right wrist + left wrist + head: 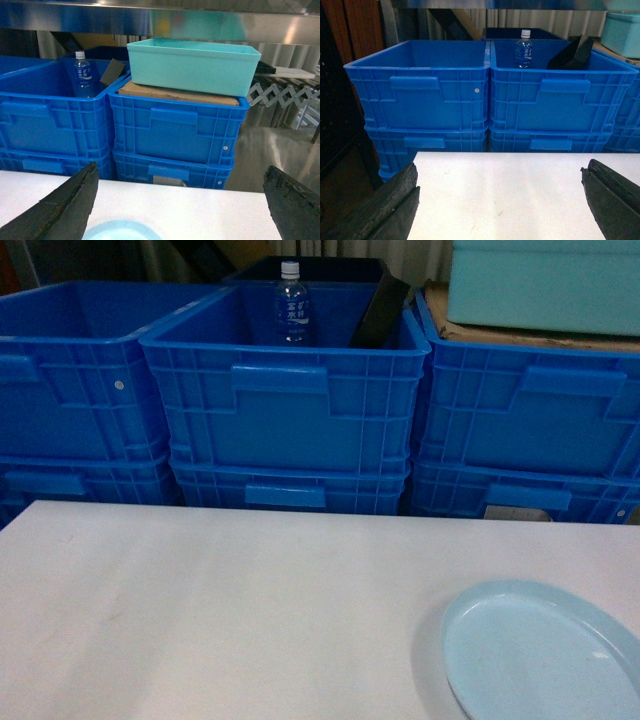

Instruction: Place blue tray on left shelf second layer neatly

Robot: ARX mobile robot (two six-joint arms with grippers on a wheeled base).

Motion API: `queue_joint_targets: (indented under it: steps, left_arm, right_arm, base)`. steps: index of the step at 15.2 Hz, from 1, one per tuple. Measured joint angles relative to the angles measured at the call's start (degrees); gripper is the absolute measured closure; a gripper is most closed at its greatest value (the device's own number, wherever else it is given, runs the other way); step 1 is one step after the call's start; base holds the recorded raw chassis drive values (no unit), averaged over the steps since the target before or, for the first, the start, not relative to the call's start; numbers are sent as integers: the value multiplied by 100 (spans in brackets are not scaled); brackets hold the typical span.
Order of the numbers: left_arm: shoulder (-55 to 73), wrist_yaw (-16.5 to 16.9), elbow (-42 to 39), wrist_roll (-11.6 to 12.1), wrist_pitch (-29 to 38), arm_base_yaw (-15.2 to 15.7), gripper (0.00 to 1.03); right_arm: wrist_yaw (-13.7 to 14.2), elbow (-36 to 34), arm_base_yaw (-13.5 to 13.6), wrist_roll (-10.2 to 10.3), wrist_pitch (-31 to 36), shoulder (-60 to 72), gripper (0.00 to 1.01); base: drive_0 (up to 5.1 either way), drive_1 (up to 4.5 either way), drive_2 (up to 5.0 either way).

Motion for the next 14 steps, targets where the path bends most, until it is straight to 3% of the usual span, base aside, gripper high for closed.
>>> queue_joint_targets:
  steps: [3, 4, 6, 7, 10, 14]
  left_arm:
    - [0, 0, 0, 0, 0, 0, 5]
    - [0, 0, 0, 0, 0, 0, 5]
    - [0, 0, 0, 0, 0, 0, 5]
    - [2, -2, 0, 0, 2, 0, 5]
    - [0, 0, 0, 0, 2, 0, 5]
    - [0, 0, 0, 0, 2, 0, 5]
  right_arm:
    - [-750, 673, -402, -55, 339, 1451, 3]
    - [-1012, 957, -402, -192, 168, 2000, 3]
    - [-1224, 1375, -479, -560, 125, 2964, 3]
    - [-1248, 1652, -492, -833, -24, 3628, 3]
    - [-1233, 1875, -503, -1187, 332, 5097, 3]
    - [-1073, 2264, -188, -1486, 789, 6920, 3]
  base:
    - [0, 0, 0]
    - [0, 0, 0]
    - [0, 0, 0]
    - [0, 0, 0]
    - [0, 0, 0]
    - [0, 0, 0]
